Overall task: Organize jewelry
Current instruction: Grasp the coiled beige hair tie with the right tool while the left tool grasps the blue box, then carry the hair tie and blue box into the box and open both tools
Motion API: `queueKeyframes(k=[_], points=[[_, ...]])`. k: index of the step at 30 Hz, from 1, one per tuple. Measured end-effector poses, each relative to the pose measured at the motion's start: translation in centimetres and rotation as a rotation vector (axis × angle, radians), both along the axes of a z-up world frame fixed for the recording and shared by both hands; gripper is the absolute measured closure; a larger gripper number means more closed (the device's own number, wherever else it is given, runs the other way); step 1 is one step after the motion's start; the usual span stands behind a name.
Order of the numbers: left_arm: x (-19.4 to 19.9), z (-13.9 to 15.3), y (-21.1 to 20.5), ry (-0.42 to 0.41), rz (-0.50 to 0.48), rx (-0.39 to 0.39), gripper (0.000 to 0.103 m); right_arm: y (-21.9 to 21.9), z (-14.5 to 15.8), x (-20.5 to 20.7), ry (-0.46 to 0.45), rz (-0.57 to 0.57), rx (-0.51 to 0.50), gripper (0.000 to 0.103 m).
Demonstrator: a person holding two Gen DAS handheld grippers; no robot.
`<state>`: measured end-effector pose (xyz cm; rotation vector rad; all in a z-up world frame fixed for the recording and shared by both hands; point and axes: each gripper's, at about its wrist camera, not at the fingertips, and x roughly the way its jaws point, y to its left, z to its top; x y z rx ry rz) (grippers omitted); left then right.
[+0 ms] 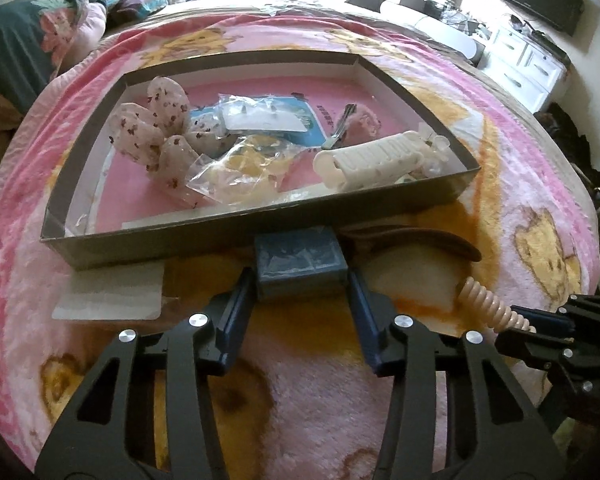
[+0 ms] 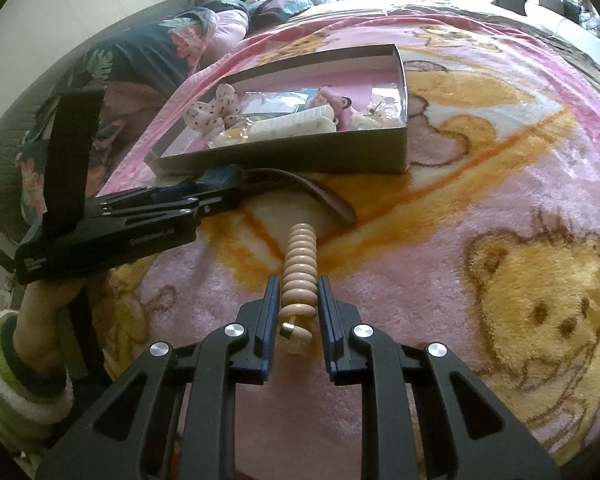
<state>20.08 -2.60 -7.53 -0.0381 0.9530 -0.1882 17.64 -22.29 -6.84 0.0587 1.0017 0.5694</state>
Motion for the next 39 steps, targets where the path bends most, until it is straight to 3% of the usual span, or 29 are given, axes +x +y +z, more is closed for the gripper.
queueKeyframes(k=[21,25,39], points=[[-4.6,3.8,0.0,-0.073,-0.08,-0.067,0.065,-1.1,3.3,-1.3,-0.077,-0.041,0.036,0.085],[-4.7,4.9,0.7,-0.091,-0.074,-0.109,0.065,-1.3,4.0,-1.5,-0.095,-0.045,0.042,0.085],[-5.0,7.2,4.1,-0.154,0.004,-0.149,0.065,-0.7,6.2,-1.1,-0.139,-0.048,0.062,0.085]])
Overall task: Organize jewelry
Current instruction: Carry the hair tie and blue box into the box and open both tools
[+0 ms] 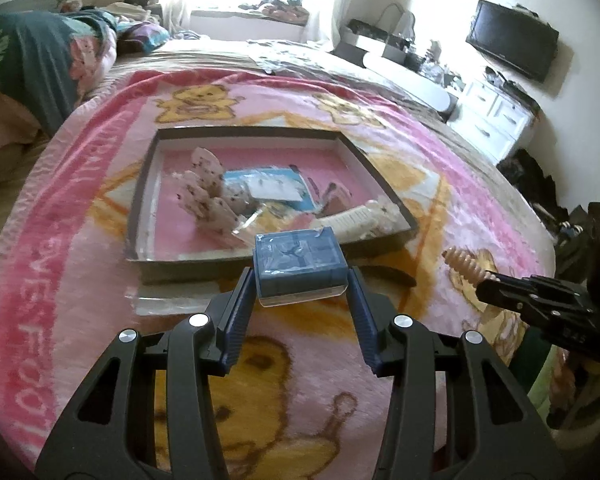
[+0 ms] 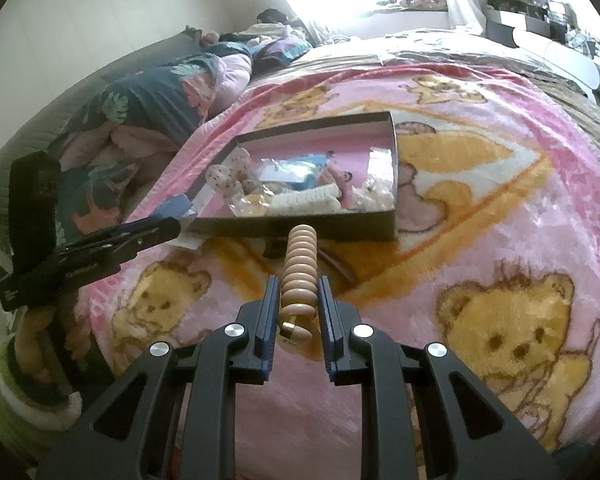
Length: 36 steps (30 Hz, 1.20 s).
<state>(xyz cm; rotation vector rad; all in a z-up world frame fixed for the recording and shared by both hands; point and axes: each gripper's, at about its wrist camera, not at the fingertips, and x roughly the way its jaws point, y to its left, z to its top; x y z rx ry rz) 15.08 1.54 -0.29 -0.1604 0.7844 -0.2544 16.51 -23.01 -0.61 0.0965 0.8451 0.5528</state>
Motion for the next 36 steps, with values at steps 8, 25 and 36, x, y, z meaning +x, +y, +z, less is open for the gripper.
queueKeyframes(k=[8,25,36], points=[[0.2,1.1,1.8,-0.02,0.045,-0.016,0.065,1.2,2.1,0.3,-0.049,0.026,0.008,0.085],[2.5,4.5,5.6,-0.063,0.125,-0.004,0.065,3.1,6.3,4.8,-0.134,0.025,0.042,0.085],[5.9,5.8,5.6,-0.074,0.131,0.021,0.065,3.3,7.5,8.1,-0.164,-0.008,0.02,0.085]])
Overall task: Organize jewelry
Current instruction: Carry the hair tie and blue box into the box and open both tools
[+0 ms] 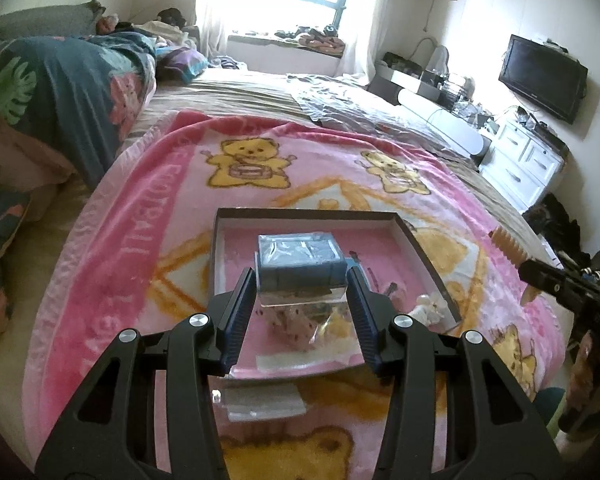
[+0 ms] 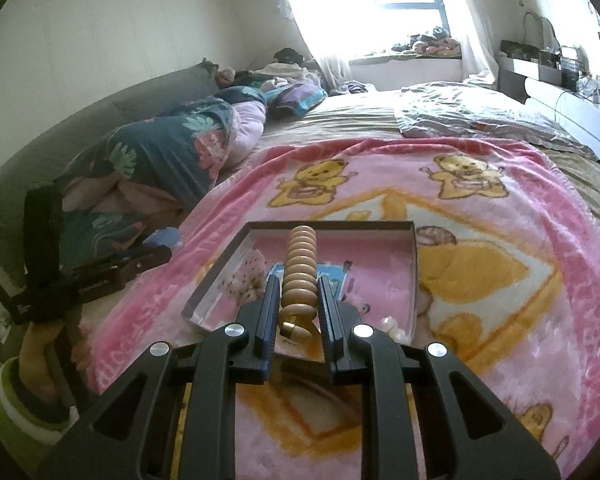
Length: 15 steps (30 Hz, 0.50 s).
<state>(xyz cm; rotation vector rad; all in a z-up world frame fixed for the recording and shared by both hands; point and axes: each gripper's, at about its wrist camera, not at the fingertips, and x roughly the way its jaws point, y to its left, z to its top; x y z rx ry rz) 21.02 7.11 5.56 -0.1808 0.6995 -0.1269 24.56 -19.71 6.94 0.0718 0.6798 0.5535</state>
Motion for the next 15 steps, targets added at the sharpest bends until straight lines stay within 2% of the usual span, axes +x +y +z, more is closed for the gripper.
queueKeyframes(k=[6,15], points=[[1.8,-0.9,-0.7,0.024,-0.009,0.014,0.066,-0.2,-0.1,2.0,-0.01,-0.03,-0.014,0.085],[4.6,-5.0,-0.8,0.1,-0.001,0.023,0.066,0.2,-2.6,4.9,0.033,-0.061,-0.054,0.085]])
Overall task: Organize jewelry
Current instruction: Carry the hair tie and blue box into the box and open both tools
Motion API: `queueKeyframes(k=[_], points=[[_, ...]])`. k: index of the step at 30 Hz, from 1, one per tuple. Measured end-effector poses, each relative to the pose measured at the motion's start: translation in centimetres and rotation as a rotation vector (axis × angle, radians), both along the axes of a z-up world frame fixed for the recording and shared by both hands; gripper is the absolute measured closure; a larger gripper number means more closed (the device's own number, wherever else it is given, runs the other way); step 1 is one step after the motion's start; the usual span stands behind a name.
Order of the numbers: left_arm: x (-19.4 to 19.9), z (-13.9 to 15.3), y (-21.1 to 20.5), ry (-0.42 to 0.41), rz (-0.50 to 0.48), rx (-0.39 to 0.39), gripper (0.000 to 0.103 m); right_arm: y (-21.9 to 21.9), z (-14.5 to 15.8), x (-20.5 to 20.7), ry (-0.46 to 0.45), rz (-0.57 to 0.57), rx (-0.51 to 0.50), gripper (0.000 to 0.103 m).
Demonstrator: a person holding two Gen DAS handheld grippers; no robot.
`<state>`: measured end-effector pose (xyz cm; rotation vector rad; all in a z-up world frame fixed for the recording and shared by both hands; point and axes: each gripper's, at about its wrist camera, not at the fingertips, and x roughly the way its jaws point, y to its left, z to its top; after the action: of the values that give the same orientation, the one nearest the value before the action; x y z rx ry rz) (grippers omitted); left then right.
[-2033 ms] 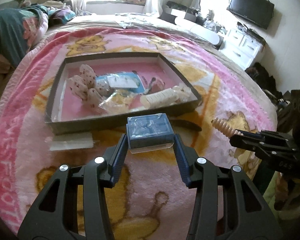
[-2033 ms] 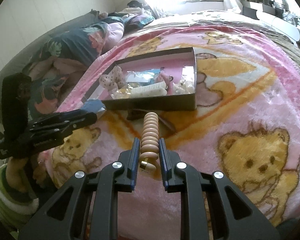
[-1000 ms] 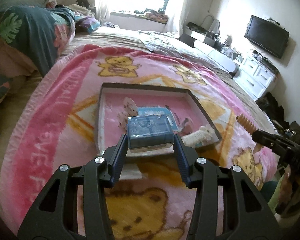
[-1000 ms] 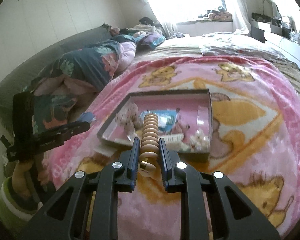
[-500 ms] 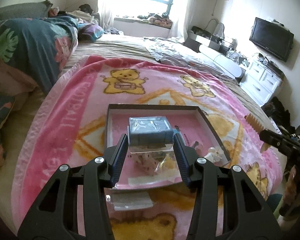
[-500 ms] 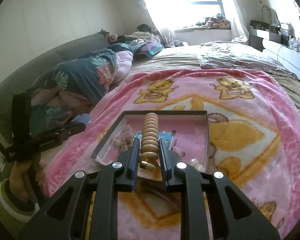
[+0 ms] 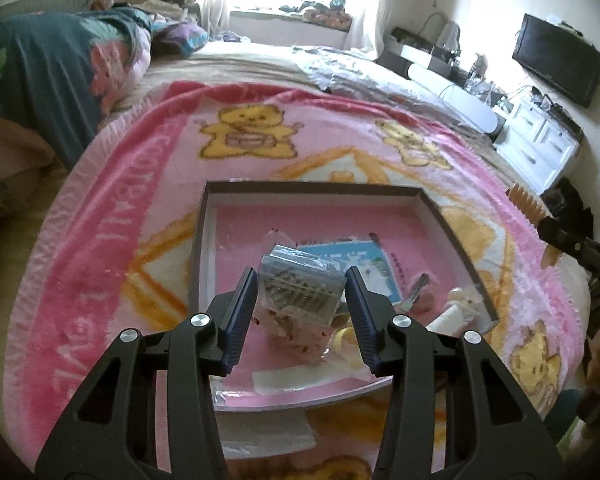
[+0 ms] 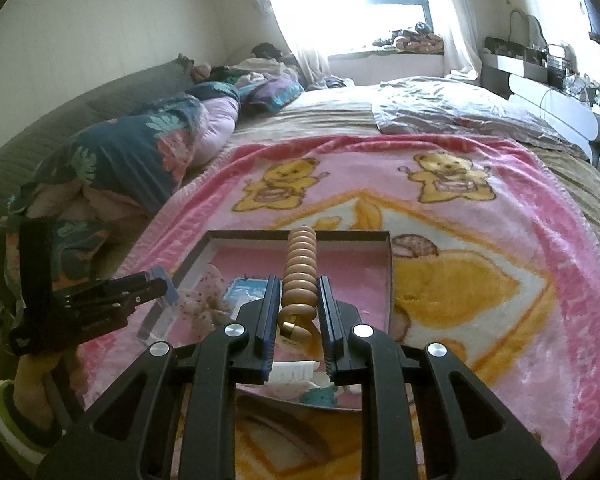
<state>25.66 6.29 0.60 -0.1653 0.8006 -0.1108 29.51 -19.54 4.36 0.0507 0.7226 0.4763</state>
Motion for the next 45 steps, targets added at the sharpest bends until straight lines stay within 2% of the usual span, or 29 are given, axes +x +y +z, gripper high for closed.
queueKeyframes(k=[8,16,20,25,28,31,34,35,37,45], points=[[1.1,-2.6,-0.1,0.059,0.001,0.034,0.066,0.1,-3.6,2.0,0.075,-0.03,-0.014,0.085],[1.4,-3.4,0.1,0.081,0.011,0.04,0.065,-0.1,-6.6,3.1,0.127,-0.068,-0.037,0.085],[1.3,-3.3,0.3,0.083,0.021,0.041,0.055,-0.1,-7.7,3.2,0.141,-0.077,-0.055,0.085],[0.7,-2.8,0.2,0.069,0.023,0.044,0.048,-0.1,-8.3,2.8,0.148,-0.08,-0.048,0.082],[0.4,-2.3,0.1,0.057,0.022,0.048,0.045,-0.3,-7.6,2.2,0.133,-0.066,-0.032,0.068],[0.1,-1.9,0.0,0.051,0.019,0.053,0.044,-0.5,-6.4,1.0,0.077,-0.072,-0.041,0.05],[-0.2,-1.3,-0.1,0.037,0.02,0.055,0.039,-0.9,-5.2,-0.2,0.043,-0.071,-0.02,0.044],[-0.4,-1.1,-0.1,0.032,0.022,0.056,0.037,-1.1,-4.8,-0.6,0.029,-0.074,-0.012,0.035],[-0.9,-0.7,-0.1,0.022,0.022,0.054,0.033,-1.4,-3.7,-1.8,-0.008,-0.082,0.01,0.028],[-3.4,1.7,-0.4,-0.033,0.042,0.073,0.011,-1.7,-0.9,-5.4,-0.082,-0.039,0.044,0.02]])
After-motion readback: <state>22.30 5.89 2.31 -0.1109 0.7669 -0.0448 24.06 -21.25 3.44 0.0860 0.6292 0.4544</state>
